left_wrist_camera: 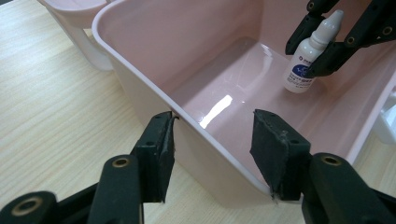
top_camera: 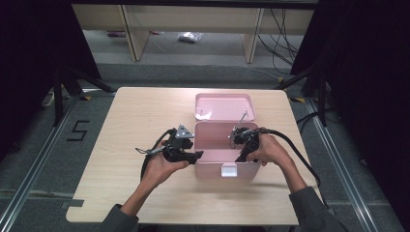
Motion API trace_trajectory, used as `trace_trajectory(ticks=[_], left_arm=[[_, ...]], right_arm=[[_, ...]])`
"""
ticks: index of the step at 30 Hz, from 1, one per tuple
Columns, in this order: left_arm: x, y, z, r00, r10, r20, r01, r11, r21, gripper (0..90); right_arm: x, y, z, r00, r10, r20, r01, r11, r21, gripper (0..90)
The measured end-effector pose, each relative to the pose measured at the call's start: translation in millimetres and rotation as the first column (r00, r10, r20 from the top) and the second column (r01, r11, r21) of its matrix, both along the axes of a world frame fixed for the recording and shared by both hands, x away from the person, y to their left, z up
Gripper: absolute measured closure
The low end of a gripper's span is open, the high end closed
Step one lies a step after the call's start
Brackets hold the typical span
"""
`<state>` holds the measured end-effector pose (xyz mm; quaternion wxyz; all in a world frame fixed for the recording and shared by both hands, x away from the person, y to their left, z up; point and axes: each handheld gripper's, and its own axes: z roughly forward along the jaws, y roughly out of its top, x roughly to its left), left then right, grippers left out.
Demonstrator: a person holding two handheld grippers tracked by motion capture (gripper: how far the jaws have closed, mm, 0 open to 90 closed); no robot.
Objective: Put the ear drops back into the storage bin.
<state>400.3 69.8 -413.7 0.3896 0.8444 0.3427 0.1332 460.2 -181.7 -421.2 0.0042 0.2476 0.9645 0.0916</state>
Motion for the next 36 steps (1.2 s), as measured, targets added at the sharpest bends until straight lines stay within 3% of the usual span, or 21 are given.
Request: trace_trajectory(ticks=[1, 3, 6, 8, 12, 14, 17, 20, 21, 22, 23, 26, 30, 33, 34, 36], left_arm=[[0.0, 0.0, 0.0, 1.0000, 0.001, 0.000, -0.001, 1.0000, -0.001, 48.9], [0.0, 0.0, -0.1, 1.0000, 0.001, 0.000, -0.001, 1.0000, -0.001, 48.9], [-0.1, -0.1, 0.0, 1.0000, 0.001, 0.000, -0.001, 1.0000, -0.001, 48.9], [0.2, 0.2, 0.2, 1.0000, -0.001, 0.009, 0.001, 0.9999, 0.011, 48.8], [-1.0, -1.0, 0.1, 1.0000, 0.003, -0.002, -0.003, 1.0000, -0.002, 49.1], [-1.1, -1.1, 0.3, 1.0000, 0.004, -0.003, -0.004, 1.0000, -0.001, 49.1], [-1.3, -1.4, 0.3, 1.0000, 0.004, -0.004, -0.004, 1.0000, 0.001, 48.5], [-1.8, -2.2, -0.1, 1.0000, 0.005, -0.004, -0.005, 1.0000, -0.001, 47.3], [-2.1, -2.4, 0.0, 1.0000, 0.009, -0.002, -0.009, 1.0000, 0.002, 47.0], [-1.8, -2.2, -0.1, 1.0000, 0.005, -0.007, -0.005, 1.0000, -0.003, 46.8], [-1.7, -2.0, 0.1, 1.0000, 0.005, -0.007, -0.005, 1.0000, -0.003, 46.8], [-1.6, -1.7, 0.5, 1.0000, 0.008, -0.005, -0.008, 0.9999, -0.009, 46.8], [-1.6, -1.3, 0.7, 1.0000, 0.006, -0.003, -0.006, 0.9999, -0.009, 46.8], [-1.5, -0.9, 0.9, 1.0000, 0.007, -0.001, -0.007, 1.0000, -0.006, 47.0], [-1.4, -0.8, 0.9, 1.0000, 0.008, -0.002, -0.008, 1.0000, -0.006, 47.1], [-1.3, -0.8, 0.7, 1.0000, 0.008, -0.001, -0.008, 0.9999, -0.007, 47.2]], right_arm=[[-2.2, 1.5, 0.8, 0.9994, -0.028, -0.019, 0.028, 1.000, 0.003, 60.2], [-0.8, 0.9, 0.8, 1.0000, -0.006, -0.006, 0.006, 1.000, 0.011, 60.2], [-2.9, 1.3, 1.6, 0.9991, -0.039, -0.017, 0.039, 0.999, 0.008, 59.4], [-2.4, 1.0, 4.6, 0.9994, -0.034, 0.002, 0.034, 0.999, 0.022, 53.1], [-5.8, 0.9, 16.0, 0.9987, -0.050, 0.007, 0.050, 0.997, 0.065, 47.7], [-6.0, -1.9, 23.4, 0.9988, -0.045, 0.019, 0.043, 0.992, 0.119, 45.2], [-6.6, -7.0, 34.4, 0.9958, -0.073, 0.056, 0.063, 0.986, 0.153, 43.3], [-5.6, -12.7, 44.2, 0.9903, -0.120, 0.070, 0.103, 0.973, 0.206, 40.6], [-3.3, -15.7, 47.2, 0.9899, -0.111, 0.089, 0.089, 0.971, 0.221, 40.1], [-4.3, -16.9, 50.6, 0.9873, -0.139, 0.077, 0.117, 0.964, 0.237, 39.7], [-1.9, -19.7, 53.0, 0.9866, -0.132, 0.097, 0.103, 0.961, 0.256, 39.1], [1.6, -25.8, 58.7, 0.9763, -0.175, 0.127, 0.130, 0.945, 0.301, 37.9], [4.8, -33.1, 64.4, 0.9523, -0.274, 0.134, 0.217, 0.917, 0.335, 38.7], [11.1, -39.1, 64.9, 0.9414, -0.299, 0.156, 0.224, 0.899, 0.376, 39.0], [11.4, -40.8, 65.5, 0.9333, -0.331, 0.140, 0.259, 0.889, 0.377, 39.1], [14.3, -44.1, 66.0, 0.9256, -0.343, 0.159, 0.260, 0.883, 0.391, 39.7]])
